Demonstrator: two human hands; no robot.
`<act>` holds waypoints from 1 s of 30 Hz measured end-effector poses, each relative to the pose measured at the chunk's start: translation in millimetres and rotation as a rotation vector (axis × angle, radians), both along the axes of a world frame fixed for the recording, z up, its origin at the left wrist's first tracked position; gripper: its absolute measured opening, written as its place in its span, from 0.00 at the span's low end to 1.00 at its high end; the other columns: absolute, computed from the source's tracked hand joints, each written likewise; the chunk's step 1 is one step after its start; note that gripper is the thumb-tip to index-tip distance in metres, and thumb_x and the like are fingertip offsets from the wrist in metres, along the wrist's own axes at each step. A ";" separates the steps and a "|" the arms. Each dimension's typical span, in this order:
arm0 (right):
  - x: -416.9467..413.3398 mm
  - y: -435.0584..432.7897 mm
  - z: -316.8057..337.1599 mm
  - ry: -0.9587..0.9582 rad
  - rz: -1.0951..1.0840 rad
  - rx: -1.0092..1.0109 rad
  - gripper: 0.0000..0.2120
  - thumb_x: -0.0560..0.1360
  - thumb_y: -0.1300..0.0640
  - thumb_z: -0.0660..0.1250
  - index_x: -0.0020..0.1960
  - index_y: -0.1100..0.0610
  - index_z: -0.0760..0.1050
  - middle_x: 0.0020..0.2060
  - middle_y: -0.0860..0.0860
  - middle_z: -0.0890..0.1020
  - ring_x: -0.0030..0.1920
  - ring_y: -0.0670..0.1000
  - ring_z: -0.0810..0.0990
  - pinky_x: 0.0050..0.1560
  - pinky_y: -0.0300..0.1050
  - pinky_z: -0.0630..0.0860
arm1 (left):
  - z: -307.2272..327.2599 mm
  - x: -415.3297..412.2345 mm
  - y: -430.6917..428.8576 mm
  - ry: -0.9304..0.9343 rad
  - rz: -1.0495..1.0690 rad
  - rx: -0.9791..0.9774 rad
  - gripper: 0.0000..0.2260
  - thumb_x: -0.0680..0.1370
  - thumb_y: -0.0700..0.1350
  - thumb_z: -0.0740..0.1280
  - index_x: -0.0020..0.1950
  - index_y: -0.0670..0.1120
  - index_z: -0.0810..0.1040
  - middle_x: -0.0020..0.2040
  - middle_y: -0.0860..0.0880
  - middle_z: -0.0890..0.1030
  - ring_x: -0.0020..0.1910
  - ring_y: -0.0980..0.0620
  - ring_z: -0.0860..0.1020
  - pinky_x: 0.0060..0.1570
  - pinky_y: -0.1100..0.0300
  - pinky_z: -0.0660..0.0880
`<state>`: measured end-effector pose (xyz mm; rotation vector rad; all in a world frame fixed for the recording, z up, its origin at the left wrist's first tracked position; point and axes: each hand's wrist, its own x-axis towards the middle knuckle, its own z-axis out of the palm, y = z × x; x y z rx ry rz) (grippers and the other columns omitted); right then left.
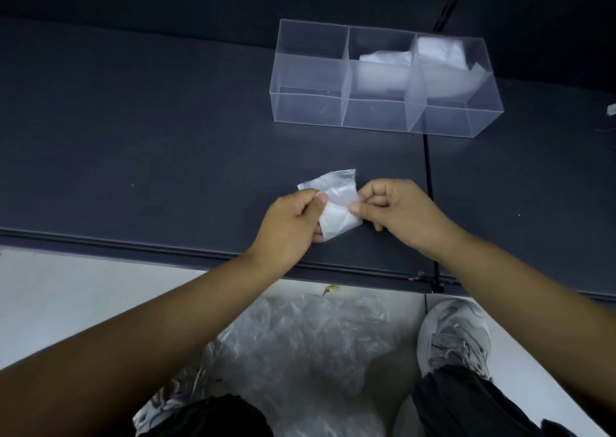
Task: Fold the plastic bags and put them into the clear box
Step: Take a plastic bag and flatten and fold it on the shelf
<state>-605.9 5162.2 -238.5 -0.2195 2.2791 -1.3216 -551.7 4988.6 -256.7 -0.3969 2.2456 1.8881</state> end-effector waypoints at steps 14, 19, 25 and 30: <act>-21.9 -24.8 -3.5 0.057 -0.021 0.288 0.08 0.76 0.58 0.68 0.37 0.56 0.76 0.23 0.47 0.75 0.21 0.45 0.72 0.28 0.40 0.69 | -5.4 -0.6 -8.2 0.556 -0.199 -0.920 0.15 0.77 0.50 0.64 0.60 0.45 0.79 0.58 0.44 0.77 0.56 0.43 0.75 0.55 0.53 0.66; -15.8 -27.8 -1.6 0.105 -0.033 0.318 0.02 0.74 0.59 0.68 0.43 0.57 0.78 0.32 0.47 0.79 0.31 0.46 0.75 0.39 0.47 0.76 | -22.5 0.3 -10.1 0.325 -0.416 -1.086 0.26 0.81 0.58 0.56 0.76 0.48 0.62 0.77 0.50 0.60 0.77 0.48 0.52 0.74 0.49 0.43; 19.1 -21.1 -7.7 0.254 -0.055 0.472 0.11 0.71 0.44 0.70 0.44 0.50 0.74 0.42 0.45 0.72 0.41 0.44 0.73 0.41 0.42 0.71 | -23.2 9.7 -4.5 0.257 -0.448 -1.205 0.35 0.78 0.64 0.47 0.76 0.40 0.60 0.76 0.44 0.62 0.76 0.45 0.59 0.73 0.42 0.54; 21.8 -31.0 -3.7 0.175 -0.142 0.281 0.11 0.70 0.56 0.72 0.36 0.50 0.70 0.35 0.44 0.76 0.34 0.42 0.75 0.34 0.34 0.70 | -23.8 13.6 2.7 0.138 -0.463 -1.239 0.38 0.73 0.68 0.32 0.73 0.42 0.32 0.78 0.44 0.42 0.77 0.47 0.40 0.74 0.45 0.38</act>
